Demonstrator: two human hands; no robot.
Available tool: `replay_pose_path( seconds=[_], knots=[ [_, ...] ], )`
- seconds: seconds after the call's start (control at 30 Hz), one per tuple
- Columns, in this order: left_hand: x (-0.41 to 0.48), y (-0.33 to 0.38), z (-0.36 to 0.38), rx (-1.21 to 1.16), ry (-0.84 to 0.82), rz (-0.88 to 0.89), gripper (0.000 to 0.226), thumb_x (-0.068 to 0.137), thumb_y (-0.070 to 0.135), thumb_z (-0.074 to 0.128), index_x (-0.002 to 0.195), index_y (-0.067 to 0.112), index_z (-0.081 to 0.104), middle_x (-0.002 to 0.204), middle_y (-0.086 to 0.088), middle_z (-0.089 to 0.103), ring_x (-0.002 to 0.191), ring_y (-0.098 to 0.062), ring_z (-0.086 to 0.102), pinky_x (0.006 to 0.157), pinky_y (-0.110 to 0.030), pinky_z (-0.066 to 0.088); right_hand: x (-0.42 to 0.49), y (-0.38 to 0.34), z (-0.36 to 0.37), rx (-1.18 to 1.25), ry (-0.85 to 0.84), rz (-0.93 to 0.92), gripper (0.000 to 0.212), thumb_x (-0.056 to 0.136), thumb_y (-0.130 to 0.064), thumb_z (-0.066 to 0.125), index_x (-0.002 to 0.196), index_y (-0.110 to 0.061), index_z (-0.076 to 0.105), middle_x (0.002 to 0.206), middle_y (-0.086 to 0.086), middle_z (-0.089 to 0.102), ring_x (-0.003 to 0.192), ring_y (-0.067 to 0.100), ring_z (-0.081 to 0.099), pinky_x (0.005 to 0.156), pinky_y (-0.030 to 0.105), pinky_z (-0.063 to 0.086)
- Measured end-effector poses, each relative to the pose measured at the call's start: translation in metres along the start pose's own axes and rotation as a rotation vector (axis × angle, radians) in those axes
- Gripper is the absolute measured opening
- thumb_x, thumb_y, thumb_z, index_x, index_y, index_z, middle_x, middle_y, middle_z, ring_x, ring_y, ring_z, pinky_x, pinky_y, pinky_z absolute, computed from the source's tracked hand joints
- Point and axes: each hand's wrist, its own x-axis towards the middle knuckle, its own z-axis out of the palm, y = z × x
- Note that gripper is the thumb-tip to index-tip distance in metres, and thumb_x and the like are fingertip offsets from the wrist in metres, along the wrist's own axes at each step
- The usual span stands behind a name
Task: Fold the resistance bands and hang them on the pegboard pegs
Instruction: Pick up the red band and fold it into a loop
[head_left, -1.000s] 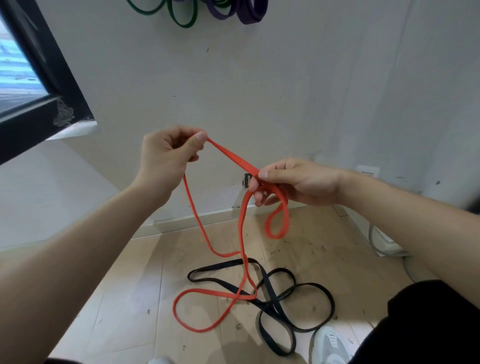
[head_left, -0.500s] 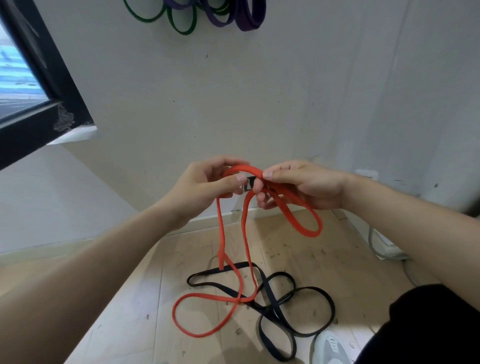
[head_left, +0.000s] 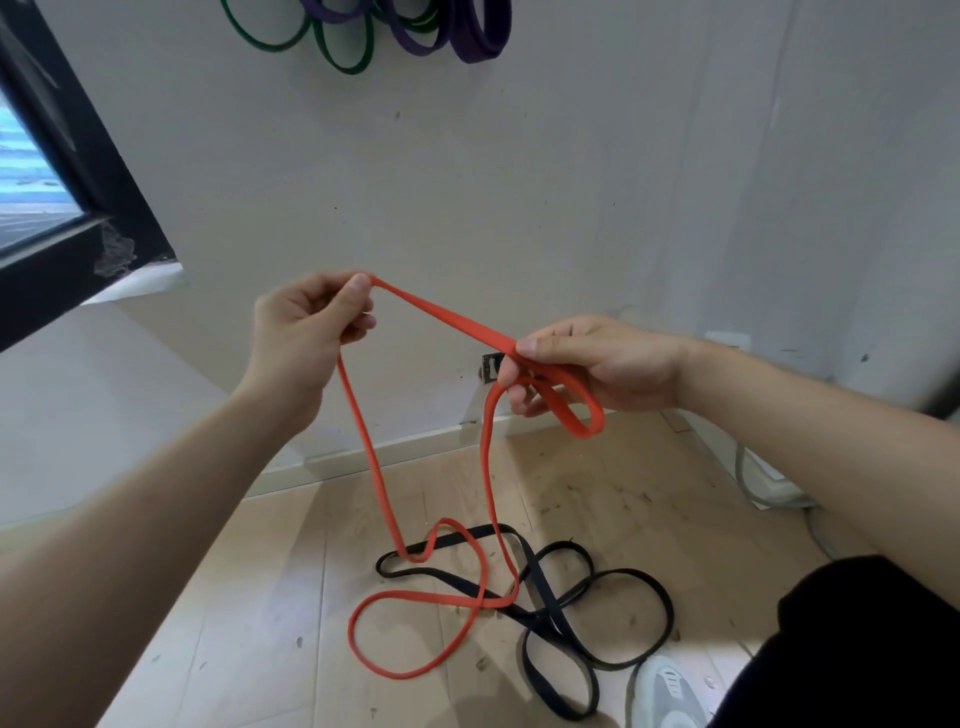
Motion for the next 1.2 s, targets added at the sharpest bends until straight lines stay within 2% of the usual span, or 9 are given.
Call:
replay_pose_path(
  seconds=[0.07, 0.17, 0.33, 0.4, 0.53, 0.67, 0.97, 1.07, 1.2],
  knots=[
    [0.001, -0.001, -0.003, 0.025, -0.045, -0.051, 0.013, 0.101, 0.015, 0.061, 0.098, 0.013, 0.073, 0.075, 0.003, 0.069, 0.068, -0.011, 0.065, 0.078, -0.029, 0.055, -0.001, -0.001, 0.000, -0.008, 0.011, 0.006, 0.034, 0.105, -0.025, 0.042, 0.104, -0.006, 0.070, 0.094, 0.010, 0.069, 0.097, 0.026, 0.065, 0.101, 0.044, 0.051],
    [-0.006, -0.002, -0.004, 0.020, -0.231, -0.172, 0.012, 0.095, 0.018, 0.063, 0.100, 0.013, 0.073, 0.079, -0.003, 0.073, 0.072, -0.017, 0.067, 0.085, -0.037, 0.051, -0.003, -0.004, 0.001, -0.007, 0.032, -0.010, 0.035, 0.106, -0.023, 0.039, 0.102, -0.007, 0.070, 0.093, 0.010, 0.069, 0.095, 0.024, 0.066, 0.101, 0.043, 0.051],
    [-0.028, 0.009, 0.018, 0.083, -0.502, -0.096, 0.039, 0.080, 0.028, 0.083, 0.115, 0.018, 0.070, 0.083, -0.002, 0.072, 0.078, -0.017, 0.069, 0.079, -0.025, 0.057, -0.001, -0.006, 0.004, 0.009, 0.041, -0.015, 0.037, 0.107, -0.024, 0.037, 0.103, -0.005, 0.069, 0.093, 0.011, 0.068, 0.092, 0.021, 0.066, 0.103, 0.045, 0.049],
    [-0.035, 0.013, 0.031, 0.089, -0.509, -0.024, 0.039, 0.077, 0.028, 0.078, 0.114, 0.017, 0.071, 0.084, 0.000, 0.073, 0.077, -0.015, 0.069, 0.077, -0.024, 0.058, 0.001, -0.007, 0.006, 0.020, 0.018, -0.026, 0.036, 0.107, -0.024, 0.038, 0.103, -0.006, 0.069, 0.093, 0.011, 0.067, 0.092, 0.021, 0.065, 0.105, 0.048, 0.047],
    [-0.031, 0.018, 0.037, 0.134, -0.417, 0.091, 0.014, 0.089, 0.016, 0.072, 0.102, 0.013, 0.075, 0.076, 0.008, 0.073, 0.070, -0.004, 0.065, 0.068, -0.019, 0.054, 0.003, -0.007, 0.008, 0.040, 0.000, -0.040, 0.035, 0.106, -0.025, 0.040, 0.103, -0.006, 0.068, 0.091, 0.010, 0.067, 0.092, 0.022, 0.064, 0.107, 0.052, 0.045],
    [-0.017, 0.015, 0.025, 0.125, -0.275, 0.095, 0.008, 0.092, 0.013, 0.070, 0.096, 0.017, 0.076, 0.068, 0.010, 0.068, 0.064, -0.002, 0.059, 0.064, -0.017, 0.051, 0.002, -0.007, 0.007, 0.078, -0.017, -0.046, 0.032, 0.103, -0.025, 0.043, 0.104, -0.004, 0.067, 0.088, 0.008, 0.068, 0.089, 0.022, 0.064, 0.103, 0.048, 0.046],
    [-0.003, 0.011, 0.004, 0.049, -0.089, 0.052, 0.006, 0.093, 0.019, 0.070, 0.094, 0.018, 0.076, 0.065, 0.011, 0.067, 0.060, -0.004, 0.055, 0.064, -0.017, 0.049, 0.001, -0.006, 0.001, 0.056, -0.029, -0.052, 0.034, 0.104, -0.025, 0.044, 0.111, -0.004, 0.070, 0.097, 0.012, 0.070, 0.099, 0.028, 0.063, 0.112, 0.062, 0.038],
    [-0.005, 0.008, 0.003, 0.081, -0.129, 0.007, 0.009, 0.096, 0.021, 0.067, 0.096, 0.016, 0.075, 0.070, 0.008, 0.068, 0.064, -0.007, 0.057, 0.068, -0.021, 0.052, 0.000, -0.006, 0.000, 0.059, -0.021, -0.050, 0.036, 0.106, -0.021, 0.040, 0.111, -0.005, 0.071, 0.099, 0.012, 0.070, 0.100, 0.026, 0.063, 0.112, 0.060, 0.038],
    [-0.015, 0.009, 0.007, 0.014, -0.362, -0.136, 0.018, 0.092, 0.027, 0.067, 0.102, 0.012, 0.072, 0.082, -0.003, 0.071, 0.071, -0.017, 0.062, 0.074, -0.029, 0.055, -0.001, -0.006, -0.002, 0.108, 0.013, -0.058, 0.036, 0.107, -0.019, 0.038, 0.118, -0.002, 0.068, 0.104, 0.011, 0.069, 0.091, 0.020, 0.064, 0.106, 0.052, 0.042]
  ],
)
